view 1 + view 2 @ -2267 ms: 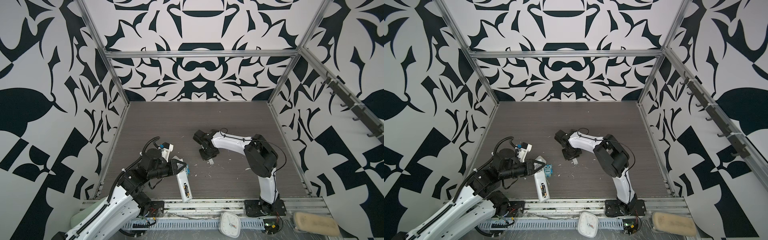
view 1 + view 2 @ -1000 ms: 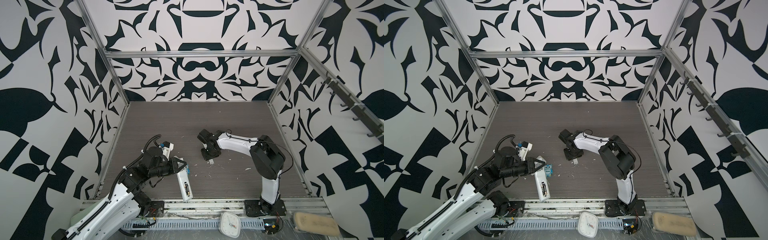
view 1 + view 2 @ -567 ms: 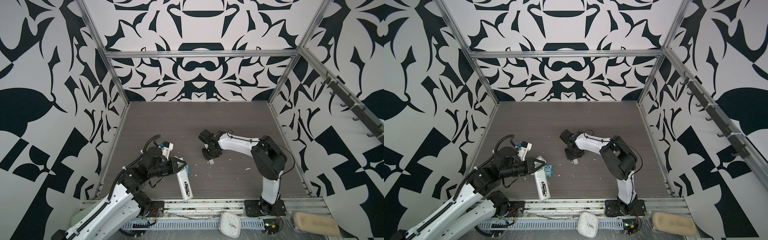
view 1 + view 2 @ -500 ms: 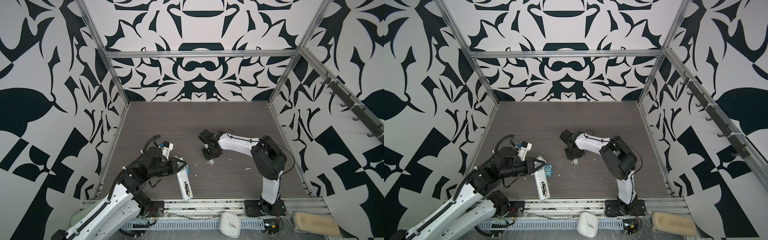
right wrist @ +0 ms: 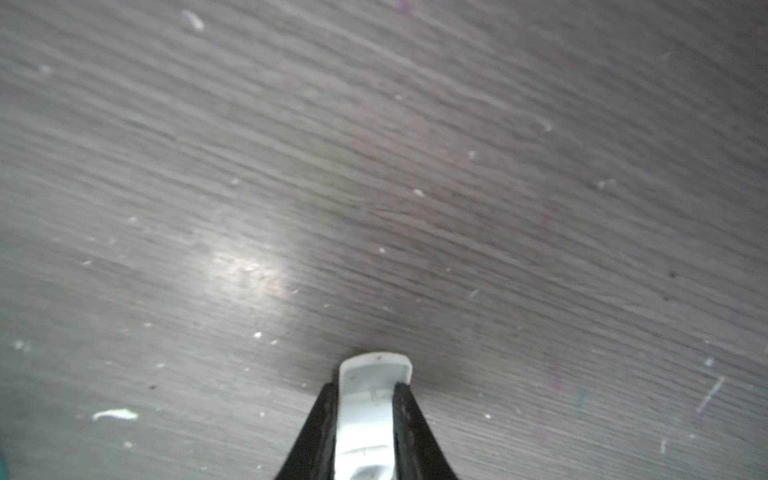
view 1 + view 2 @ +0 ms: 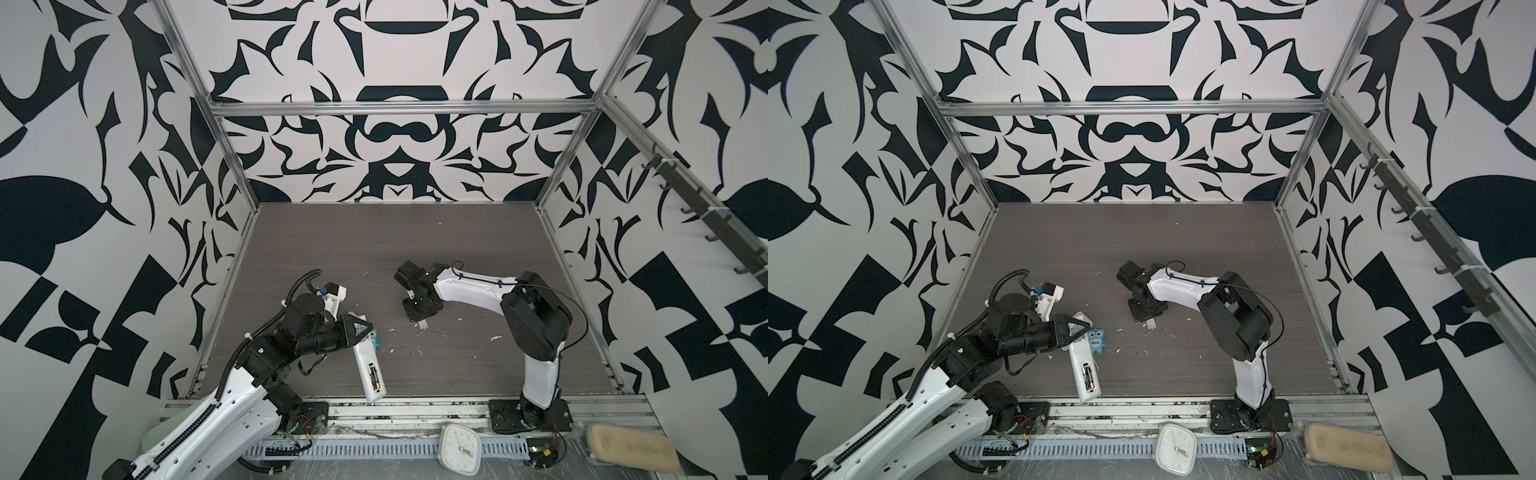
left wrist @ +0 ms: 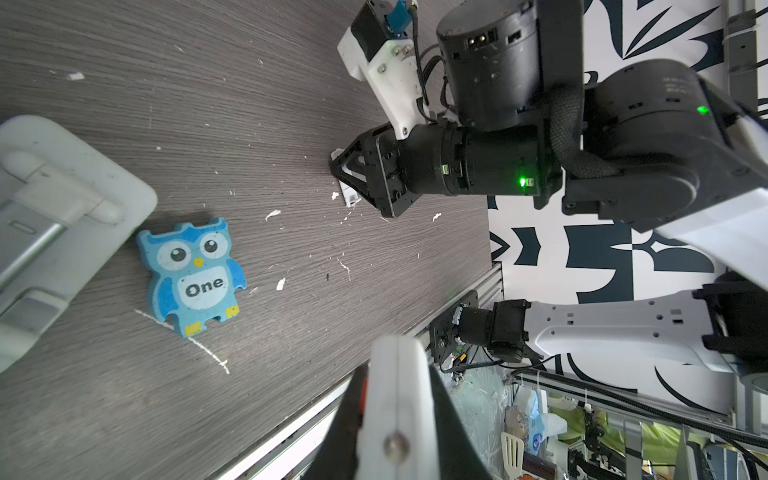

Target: Load the batteries into the remote control

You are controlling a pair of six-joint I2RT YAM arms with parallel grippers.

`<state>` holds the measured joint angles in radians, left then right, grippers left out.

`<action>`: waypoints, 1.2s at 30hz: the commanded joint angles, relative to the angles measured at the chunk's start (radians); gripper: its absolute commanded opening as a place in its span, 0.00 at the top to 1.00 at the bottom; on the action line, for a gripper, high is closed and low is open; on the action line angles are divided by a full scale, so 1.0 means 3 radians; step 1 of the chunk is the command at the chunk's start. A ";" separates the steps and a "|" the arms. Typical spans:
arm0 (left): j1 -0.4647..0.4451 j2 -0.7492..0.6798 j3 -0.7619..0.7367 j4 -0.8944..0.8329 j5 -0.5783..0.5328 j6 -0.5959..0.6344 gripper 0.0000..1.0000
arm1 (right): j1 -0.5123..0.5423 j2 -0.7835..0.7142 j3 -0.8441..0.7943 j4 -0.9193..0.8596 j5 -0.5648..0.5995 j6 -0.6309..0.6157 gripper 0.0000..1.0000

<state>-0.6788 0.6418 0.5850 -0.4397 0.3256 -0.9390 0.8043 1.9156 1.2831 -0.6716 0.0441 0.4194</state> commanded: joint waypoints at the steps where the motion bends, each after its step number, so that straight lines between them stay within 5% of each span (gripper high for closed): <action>1: 0.0013 -0.0017 0.0021 0.0127 -0.0006 -0.0043 1.00 | 0.0028 -0.0261 -0.0017 0.0039 -0.0049 0.0002 0.74; 11: 0.0013 0.0029 0.0001 0.0204 -0.0007 -0.0056 1.00 | 0.0028 -0.0485 -0.0232 0.0060 -0.0138 -0.0056 0.74; 21: 0.0013 0.0014 -0.0007 0.0180 -0.0006 -0.0069 1.00 | 0.0009 -0.0373 -0.0251 -0.0068 -0.0129 0.0049 0.43; 36: 0.0013 -0.0082 0.0019 0.0019 -0.0018 -0.0044 1.00 | -0.0022 0.0005 -0.0166 0.0084 -0.0234 0.0110 0.51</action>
<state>-0.6788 0.6376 0.5846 -0.4133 0.3206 -0.9501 0.8001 1.8866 1.2205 -0.6537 -0.0135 0.4355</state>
